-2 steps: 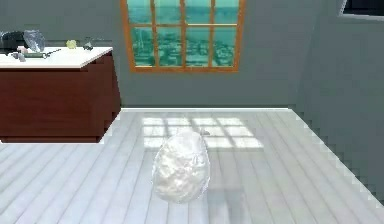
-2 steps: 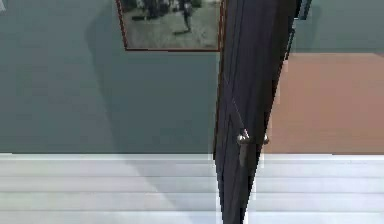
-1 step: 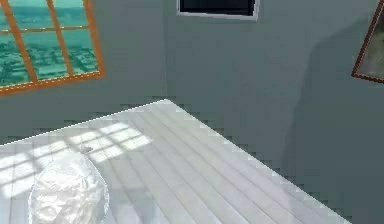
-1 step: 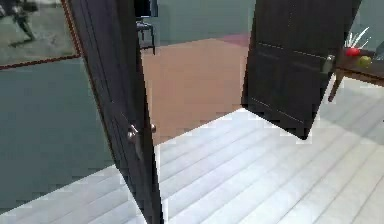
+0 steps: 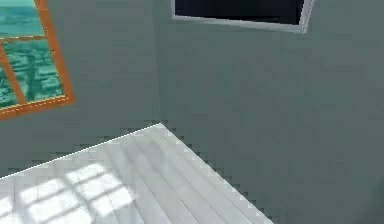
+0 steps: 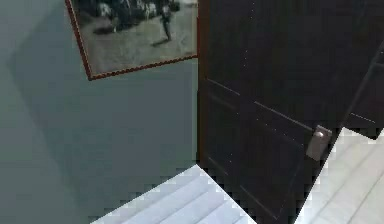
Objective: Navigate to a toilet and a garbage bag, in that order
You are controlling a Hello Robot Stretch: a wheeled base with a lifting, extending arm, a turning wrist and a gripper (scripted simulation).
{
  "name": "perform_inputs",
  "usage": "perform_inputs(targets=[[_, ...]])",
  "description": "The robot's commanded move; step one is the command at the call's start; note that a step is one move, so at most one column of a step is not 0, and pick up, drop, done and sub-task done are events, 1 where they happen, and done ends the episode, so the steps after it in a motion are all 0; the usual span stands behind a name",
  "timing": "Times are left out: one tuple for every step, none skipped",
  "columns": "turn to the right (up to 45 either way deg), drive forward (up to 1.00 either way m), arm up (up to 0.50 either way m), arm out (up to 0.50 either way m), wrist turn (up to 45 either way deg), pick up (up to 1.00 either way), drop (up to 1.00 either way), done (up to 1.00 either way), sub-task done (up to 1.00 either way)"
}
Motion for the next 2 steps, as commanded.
perform_inputs(targets=[[-45.0, 0.00, 0.00, 0.00, 0.0, 0.00, 0.00, 0.00, 0.00], [-27.0, 0.00, 0.00, 0.00, 0.0, 0.00, 0.00, 0.00, 0.00]])
